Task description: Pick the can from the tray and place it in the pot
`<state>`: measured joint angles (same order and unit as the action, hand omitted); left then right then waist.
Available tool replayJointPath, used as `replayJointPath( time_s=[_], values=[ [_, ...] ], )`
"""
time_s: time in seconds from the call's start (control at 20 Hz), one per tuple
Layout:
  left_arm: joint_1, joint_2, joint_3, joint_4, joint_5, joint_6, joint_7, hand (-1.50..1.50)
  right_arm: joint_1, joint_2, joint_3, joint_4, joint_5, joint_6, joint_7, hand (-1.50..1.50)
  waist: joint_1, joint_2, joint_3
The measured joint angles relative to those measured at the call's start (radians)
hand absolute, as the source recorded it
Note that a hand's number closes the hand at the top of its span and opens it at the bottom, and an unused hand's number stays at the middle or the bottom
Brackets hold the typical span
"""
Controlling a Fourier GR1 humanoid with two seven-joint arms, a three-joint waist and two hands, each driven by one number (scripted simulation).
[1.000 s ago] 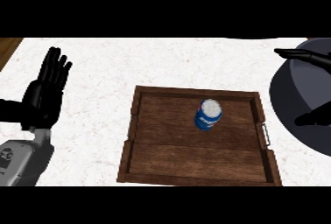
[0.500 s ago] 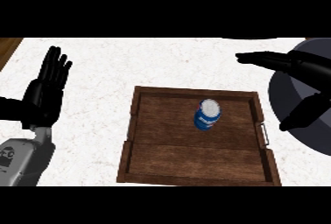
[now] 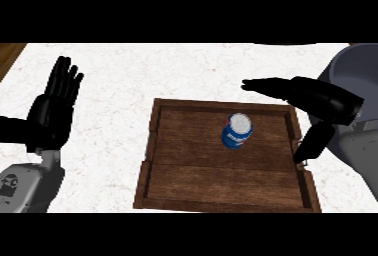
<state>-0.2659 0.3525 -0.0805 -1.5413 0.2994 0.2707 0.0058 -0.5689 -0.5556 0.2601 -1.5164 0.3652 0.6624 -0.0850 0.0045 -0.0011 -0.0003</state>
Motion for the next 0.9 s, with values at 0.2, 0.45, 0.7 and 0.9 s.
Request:
replayJointPath(
  time_s=[0.2, 0.45, 0.7, 0.9],
  values=[
    [-0.02, -0.015, 0.024, 0.017, -0.011, -0.022, 0.015, 0.0, 0.03, 0.04, 0.007, 0.022, 0.07, -0.012, -0.045, -1.5, -0.002, 0.001, 0.0],
    [-0.007, -0.034, 0.046, 0.007, -0.036, -0.044, 0.014, 0.0, 0.058, 0.096, 0.001, 0.017, 0.14, -0.035, -0.087, -1.5, -0.002, 0.001, 0.0],
    [0.001, -0.058, 0.07, 0.018, -0.055, -0.063, 0.004, 0.0, 0.085, 0.151, -0.001, -0.016, 0.204, -0.043, -0.074, -1.5, -0.003, 0.001, 0.0],
    [-0.01, -0.059, 0.09, 0.025, -0.06, -0.083, 0.01, 0.0, 0.093, 0.193, 0.021, -0.009, 0.28, -0.066, -0.03, -1.5, -0.003, 0.001, 0.0]
  ],
)
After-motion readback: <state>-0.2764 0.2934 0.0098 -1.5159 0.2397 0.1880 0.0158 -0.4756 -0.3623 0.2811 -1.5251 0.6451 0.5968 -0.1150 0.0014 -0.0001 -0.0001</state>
